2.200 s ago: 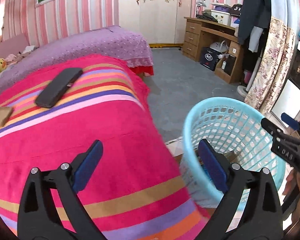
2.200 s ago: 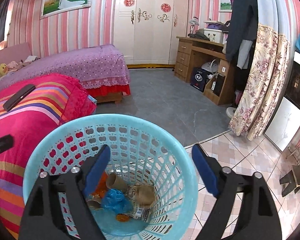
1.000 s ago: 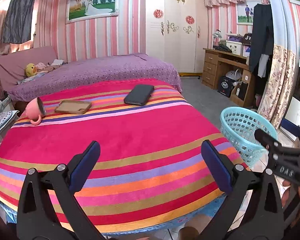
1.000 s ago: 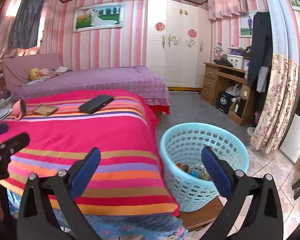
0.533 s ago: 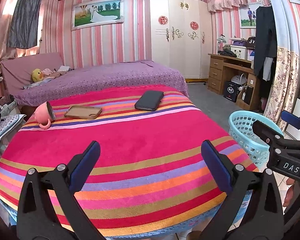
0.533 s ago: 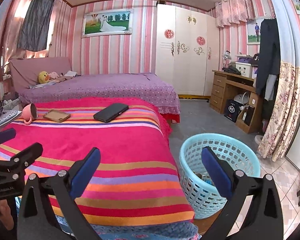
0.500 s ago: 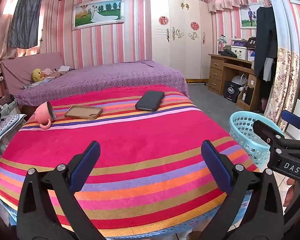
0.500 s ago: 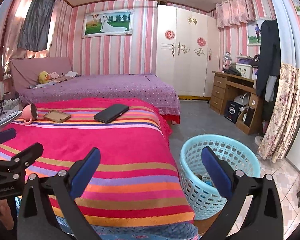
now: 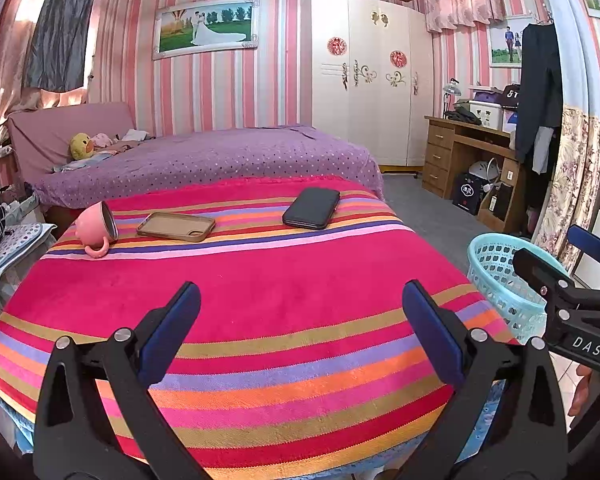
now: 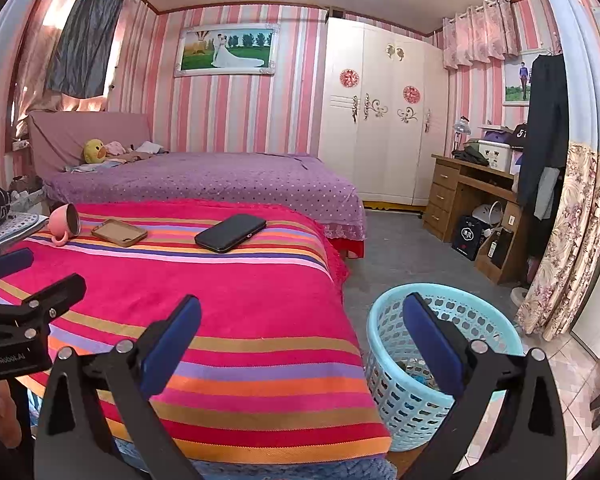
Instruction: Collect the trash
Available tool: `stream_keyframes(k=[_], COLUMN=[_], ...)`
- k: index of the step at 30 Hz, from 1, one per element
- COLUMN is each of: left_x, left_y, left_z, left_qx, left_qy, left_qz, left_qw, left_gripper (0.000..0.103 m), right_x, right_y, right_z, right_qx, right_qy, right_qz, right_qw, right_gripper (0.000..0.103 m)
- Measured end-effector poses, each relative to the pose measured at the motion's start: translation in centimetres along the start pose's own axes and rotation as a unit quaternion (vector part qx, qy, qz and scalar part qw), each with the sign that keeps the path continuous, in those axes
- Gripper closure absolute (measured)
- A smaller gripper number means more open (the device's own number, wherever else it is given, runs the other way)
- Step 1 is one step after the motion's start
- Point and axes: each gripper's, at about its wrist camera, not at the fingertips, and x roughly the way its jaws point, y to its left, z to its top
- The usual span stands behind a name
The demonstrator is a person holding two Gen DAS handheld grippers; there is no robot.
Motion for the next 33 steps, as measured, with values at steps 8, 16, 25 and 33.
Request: stream_keyframes(k=[8, 16, 25, 33], left_x=[-0.27, -0.22, -0.32, -0.4], left_y=[-0.09, 0.09, 0.27, 0.36], left_z=[0.06, 0.05, 0.07, 0.1], left_qx=[0.002, 0.002, 0.001, -0.001], left_qy=[-0.005, -0.003, -0.006, -0.009], left_qz=[0.002, 0.007, 0.01, 0.012], left_qw=[1.0, 1.0, 0.9999, 0.9999], left_gripper=[0.006, 0.006, 0.006, 0.006], right_x=[-0.02, 0.0, -0.04, -0.03], right_y=[0.45, 0.71, 0.78, 0.85], right_z=[0.06, 0.08, 0.09, 0.1], right_qx=[-0.007, -0.007, -0.008, -0.008], right_qy=[-0.004, -0.005, -0.005, -0.005], right_qz=[0.004, 0.005, 0.005, 0.005], right_qw=[1.0, 1.0, 1.0, 1.0], right_gripper=[0.005, 0.005, 0.005, 0.005])
